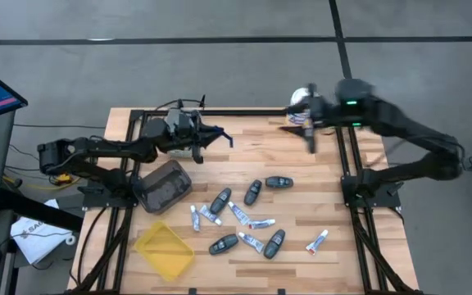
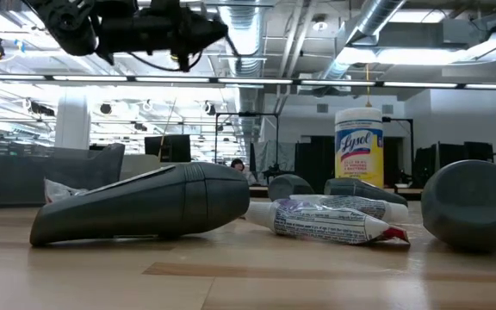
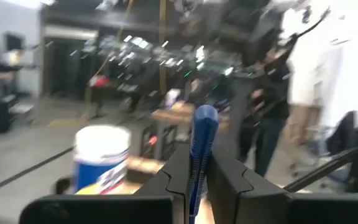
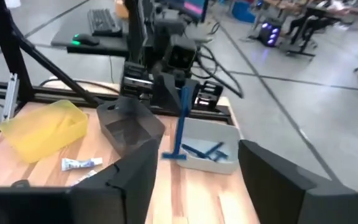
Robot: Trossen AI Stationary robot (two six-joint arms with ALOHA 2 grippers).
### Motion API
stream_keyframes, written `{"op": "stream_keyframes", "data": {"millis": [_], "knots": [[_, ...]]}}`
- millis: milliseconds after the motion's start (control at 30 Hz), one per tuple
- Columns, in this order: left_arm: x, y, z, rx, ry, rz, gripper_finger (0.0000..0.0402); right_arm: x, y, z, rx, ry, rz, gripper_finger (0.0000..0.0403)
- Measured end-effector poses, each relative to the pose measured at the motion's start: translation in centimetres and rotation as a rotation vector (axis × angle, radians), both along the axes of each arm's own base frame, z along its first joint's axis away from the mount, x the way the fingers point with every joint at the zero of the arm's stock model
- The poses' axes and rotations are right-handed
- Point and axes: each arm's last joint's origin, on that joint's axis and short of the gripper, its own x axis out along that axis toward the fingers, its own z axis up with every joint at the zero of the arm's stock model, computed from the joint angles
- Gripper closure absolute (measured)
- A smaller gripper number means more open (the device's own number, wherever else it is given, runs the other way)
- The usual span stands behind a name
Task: Pick & Place Travel size toiletries
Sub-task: Put the razor into the gray bin
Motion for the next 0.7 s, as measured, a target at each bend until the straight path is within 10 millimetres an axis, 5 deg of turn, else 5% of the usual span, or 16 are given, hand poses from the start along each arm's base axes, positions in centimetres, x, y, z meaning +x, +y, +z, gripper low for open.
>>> {"op": "stream_keyframes", "data": {"millis": [233, 533, 700], "knots": [[-3.7, 2.7, 0.2, -0.031, 0.198, 0.22, 0.0379, -8.8, 2.4, 1.1, 0.072, -0.09, -0.043, 0.026], [-6.8, 4.5, -2.1, -0.172, 0.51, 0.537, 0.0379, -15.2, 4.4, -4.0, 0.202, -0.209, -0.136, 0.0385], [-6.6, 5.4, -3.8, -0.212, 0.612, 0.621, 0.0376, -16.7, 4.8, -7.0, 0.262, -0.316, -0.158, 0.039]]}}
